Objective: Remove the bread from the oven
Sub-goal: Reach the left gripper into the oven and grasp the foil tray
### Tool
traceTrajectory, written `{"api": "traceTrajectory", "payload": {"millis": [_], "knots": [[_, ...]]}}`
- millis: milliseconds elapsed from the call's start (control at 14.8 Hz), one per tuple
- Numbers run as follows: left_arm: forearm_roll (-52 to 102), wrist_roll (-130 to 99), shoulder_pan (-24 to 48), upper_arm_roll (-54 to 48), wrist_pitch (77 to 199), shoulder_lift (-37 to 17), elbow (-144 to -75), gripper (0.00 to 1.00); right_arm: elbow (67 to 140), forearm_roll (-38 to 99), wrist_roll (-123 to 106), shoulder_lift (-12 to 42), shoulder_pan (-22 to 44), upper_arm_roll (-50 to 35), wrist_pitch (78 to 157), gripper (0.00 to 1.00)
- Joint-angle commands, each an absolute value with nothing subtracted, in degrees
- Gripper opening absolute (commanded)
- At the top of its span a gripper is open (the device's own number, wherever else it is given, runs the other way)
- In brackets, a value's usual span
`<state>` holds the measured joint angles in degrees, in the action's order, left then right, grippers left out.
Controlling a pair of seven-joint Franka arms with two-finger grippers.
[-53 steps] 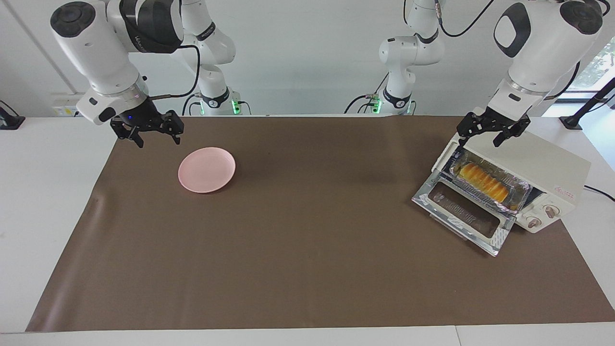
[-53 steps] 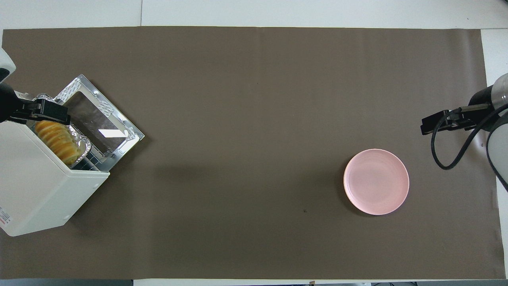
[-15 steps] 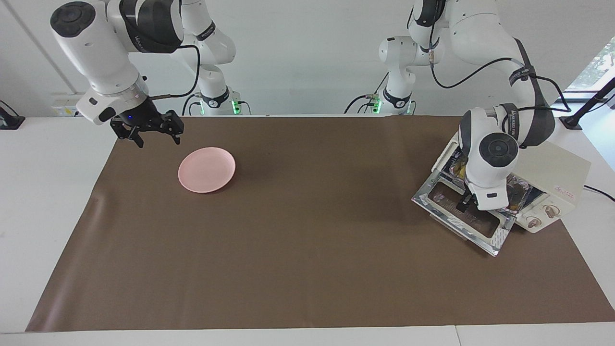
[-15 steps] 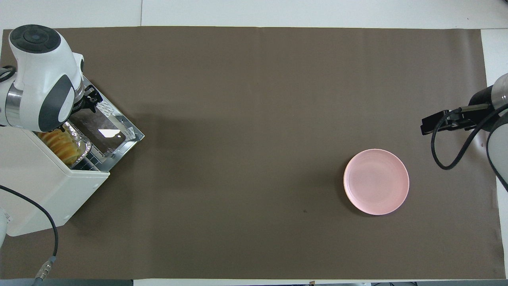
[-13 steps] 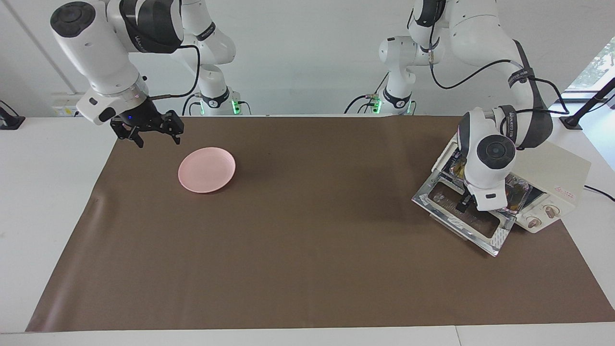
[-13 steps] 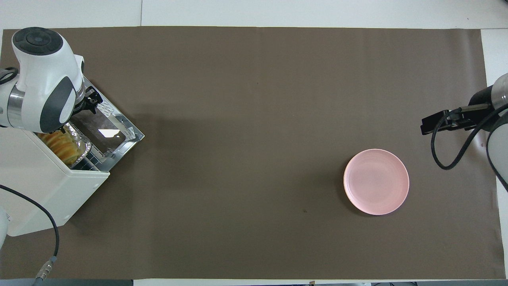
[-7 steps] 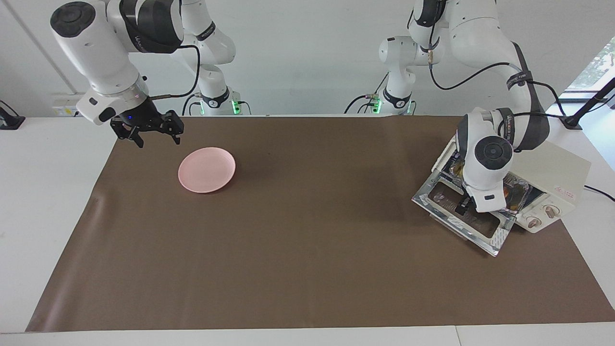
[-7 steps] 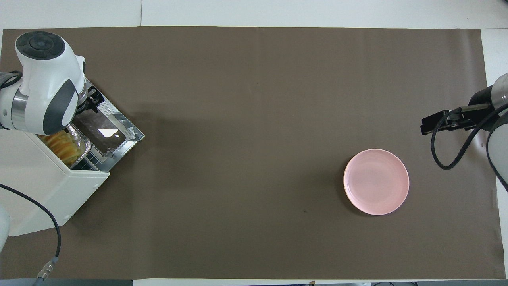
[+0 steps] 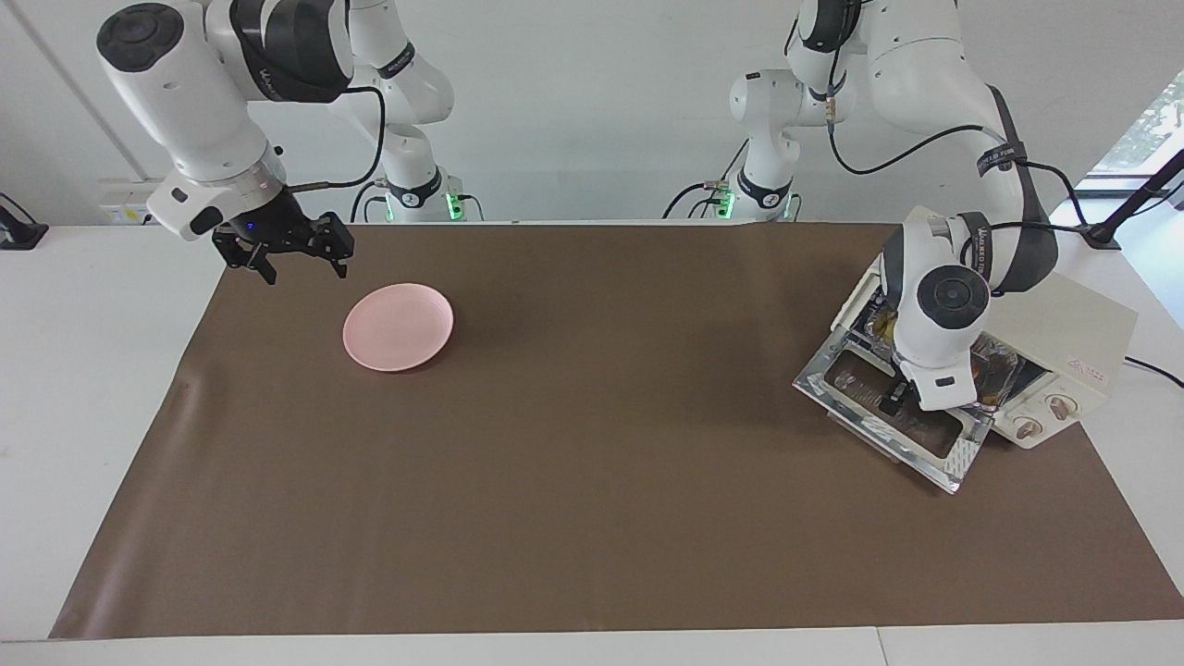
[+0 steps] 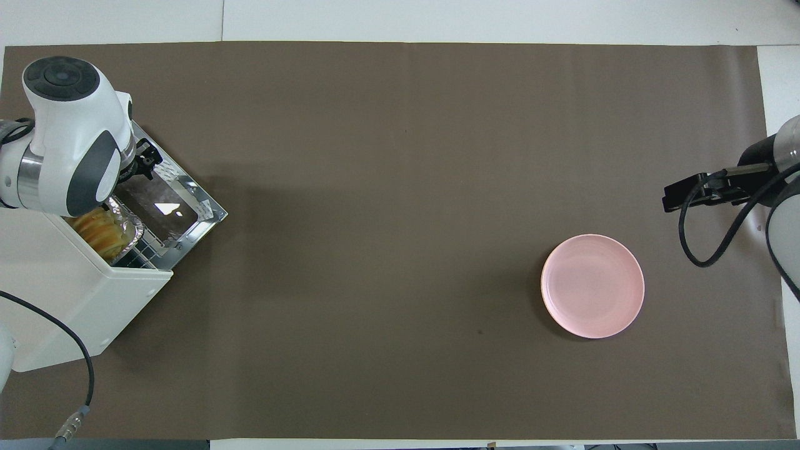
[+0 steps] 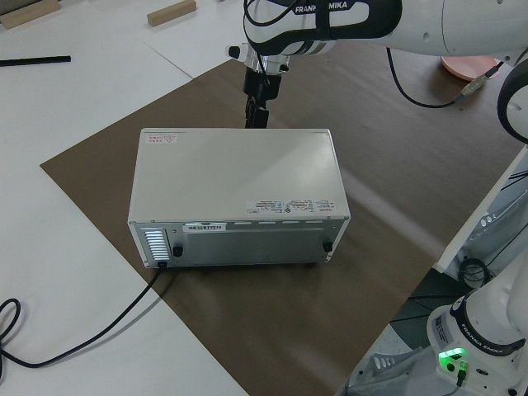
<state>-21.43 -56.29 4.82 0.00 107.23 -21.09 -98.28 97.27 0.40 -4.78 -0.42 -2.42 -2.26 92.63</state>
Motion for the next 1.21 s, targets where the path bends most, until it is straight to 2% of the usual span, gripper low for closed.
{"api": "traceTrajectory", "payload": {"millis": [0,270,337,405,540,945,1147], "knots": [[-22.94,-57.39,3.96,-0.09,108.72,-20.21,-100.02,0.78,98.53,-0.53,-5.8,-1.76,-3.25,-2.99,92.46,1.0],[-22.94,-57.22,3.96,-0.09,108.72,-20.13,-100.19,0.49,98.53,-0.53,-5.8,-1.76,-3.25,-2.99,92.46,1.0],[-22.94,-57.13,3.87,-0.09,108.72,-20.13,-100.46,0.44,98.53,-0.53,-5.8,-1.76,-3.25,-2.9,92.46,1.0],[-22.94,-56.87,3.87,-0.09,108.63,-19.95,-100.63,0.34,98.53,-0.53,-5.8,-1.76,-3.25,-2.9,92.46,1.0],[-22.94,-56.69,3.78,-0.09,108.54,-19.86,-100.55,0.0,98.53,-0.53,-5.8,-1.76,-3.25,-2.9,92.46,1.0],[-22.5,-56.16,4.57,-0.52,108.63,-19.6,-98.36,0.0,98.53,-0.53,-5.8,-1.76,-3.25,-2.9,92.46,1.0],[-17.51,-56.16,6.5,-0.7,108.81,-20.3,-94.59,0.0,98.53,-0.53,-5.8,-1.76,-3.25,-2.99,92.46,1.0]]}}
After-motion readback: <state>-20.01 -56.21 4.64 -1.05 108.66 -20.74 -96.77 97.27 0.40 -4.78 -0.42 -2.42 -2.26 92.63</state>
